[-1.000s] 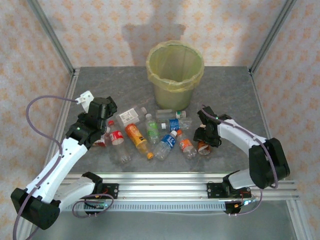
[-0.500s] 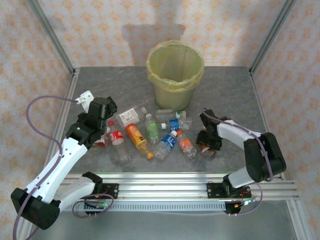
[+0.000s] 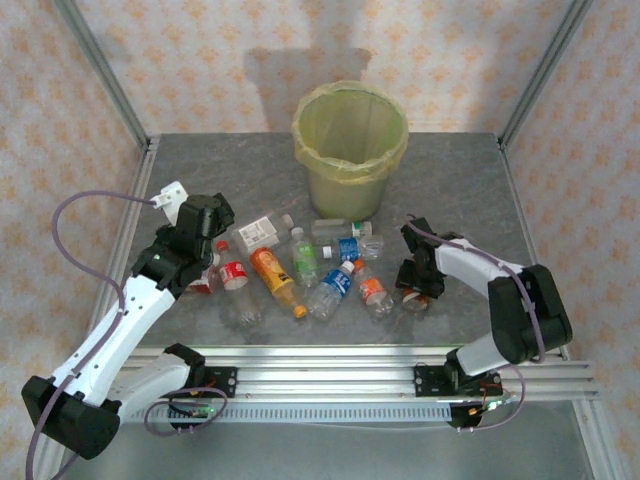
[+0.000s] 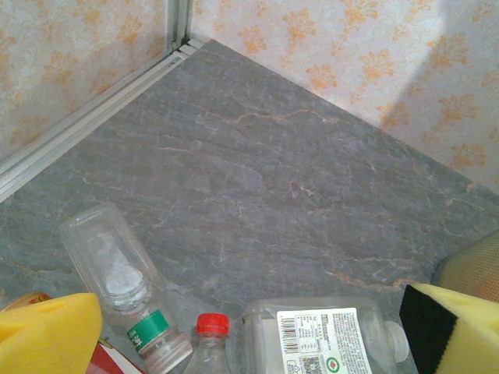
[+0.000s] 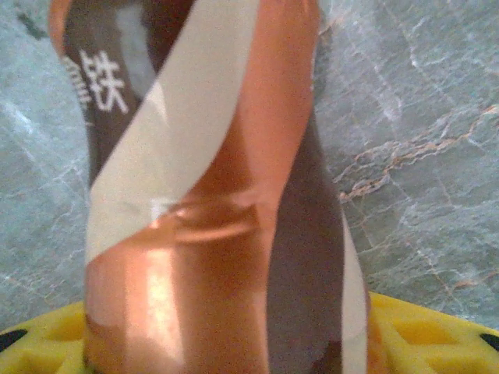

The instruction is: Put the plastic bottles in the bin

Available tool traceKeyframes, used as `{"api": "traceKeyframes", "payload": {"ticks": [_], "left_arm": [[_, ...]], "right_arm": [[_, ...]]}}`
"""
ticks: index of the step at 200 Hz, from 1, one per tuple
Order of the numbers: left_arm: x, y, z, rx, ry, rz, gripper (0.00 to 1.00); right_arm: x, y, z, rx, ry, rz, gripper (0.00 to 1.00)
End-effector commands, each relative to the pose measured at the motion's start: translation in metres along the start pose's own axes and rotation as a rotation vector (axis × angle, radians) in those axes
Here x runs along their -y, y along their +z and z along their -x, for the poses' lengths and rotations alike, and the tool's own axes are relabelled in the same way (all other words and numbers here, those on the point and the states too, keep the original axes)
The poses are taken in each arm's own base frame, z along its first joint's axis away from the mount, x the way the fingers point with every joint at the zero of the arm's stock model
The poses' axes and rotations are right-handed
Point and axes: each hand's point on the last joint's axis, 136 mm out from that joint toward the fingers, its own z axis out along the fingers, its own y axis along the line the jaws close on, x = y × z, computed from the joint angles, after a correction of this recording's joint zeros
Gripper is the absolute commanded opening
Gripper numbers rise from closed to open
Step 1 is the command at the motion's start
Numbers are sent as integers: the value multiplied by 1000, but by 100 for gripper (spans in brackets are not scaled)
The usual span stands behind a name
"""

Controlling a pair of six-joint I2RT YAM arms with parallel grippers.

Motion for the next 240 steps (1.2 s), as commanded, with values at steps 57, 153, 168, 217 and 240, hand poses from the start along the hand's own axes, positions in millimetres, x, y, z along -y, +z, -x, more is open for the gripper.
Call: {"api": "traceKeyframes", "payload": {"ticks": [57,153,168,217,240], "left_arm": [[-3,0,8,30,-20,20,100],[2,2,5,22,-20,-3,100],[2,1,6,22,-20,-6,100],[-2,-2,9,33,-19,2,100],[-6,-5,11,43,-21,8,100]], "right_arm": [[-6,-72,35,231,27,59,41],[-53,-194,100,535,-14,224,37],[-63,-219,111,580,-42,244,37],[-97,-278,143,696,-119,321,36],[-118,-299,159,721,-153,366,36]]}}
